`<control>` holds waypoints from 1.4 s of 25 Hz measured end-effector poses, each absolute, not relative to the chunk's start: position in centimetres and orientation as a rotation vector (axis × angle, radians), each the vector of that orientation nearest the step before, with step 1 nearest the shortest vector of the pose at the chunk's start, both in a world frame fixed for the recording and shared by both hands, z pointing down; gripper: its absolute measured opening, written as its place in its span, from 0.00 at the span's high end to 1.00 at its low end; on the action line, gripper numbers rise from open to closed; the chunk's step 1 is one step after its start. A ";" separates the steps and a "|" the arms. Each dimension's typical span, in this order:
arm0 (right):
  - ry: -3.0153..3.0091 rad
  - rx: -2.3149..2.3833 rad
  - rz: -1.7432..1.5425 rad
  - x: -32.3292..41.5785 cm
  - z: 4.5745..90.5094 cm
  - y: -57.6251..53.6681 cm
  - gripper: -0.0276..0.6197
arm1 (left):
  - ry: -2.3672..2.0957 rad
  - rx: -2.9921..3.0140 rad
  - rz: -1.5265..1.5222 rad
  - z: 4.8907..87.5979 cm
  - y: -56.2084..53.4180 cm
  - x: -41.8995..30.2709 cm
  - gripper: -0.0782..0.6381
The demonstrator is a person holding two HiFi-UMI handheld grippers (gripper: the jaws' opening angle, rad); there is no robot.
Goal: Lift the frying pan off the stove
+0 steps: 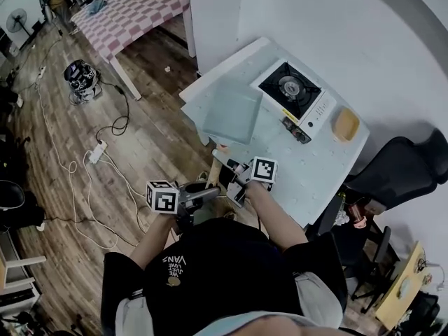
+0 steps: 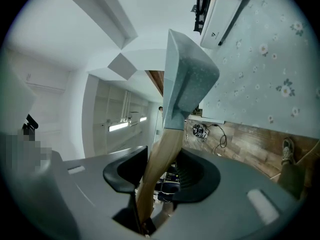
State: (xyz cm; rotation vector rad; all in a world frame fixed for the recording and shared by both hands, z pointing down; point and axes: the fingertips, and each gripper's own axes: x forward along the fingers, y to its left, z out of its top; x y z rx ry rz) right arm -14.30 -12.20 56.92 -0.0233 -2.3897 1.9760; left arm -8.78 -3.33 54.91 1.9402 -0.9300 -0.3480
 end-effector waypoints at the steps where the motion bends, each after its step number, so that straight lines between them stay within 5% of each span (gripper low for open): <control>1: -2.387 -0.039 1.972 -14.7 56.9 -11.9 0.68 | -0.940 1.936 -0.355 54.9 -3.1 -9.0 0.70; 35: -2.302 -0.091 1.932 -17.5 57.8 -9.9 0.68 | -1.022 1.874 -0.404 55.4 -1.7 -11.2 0.70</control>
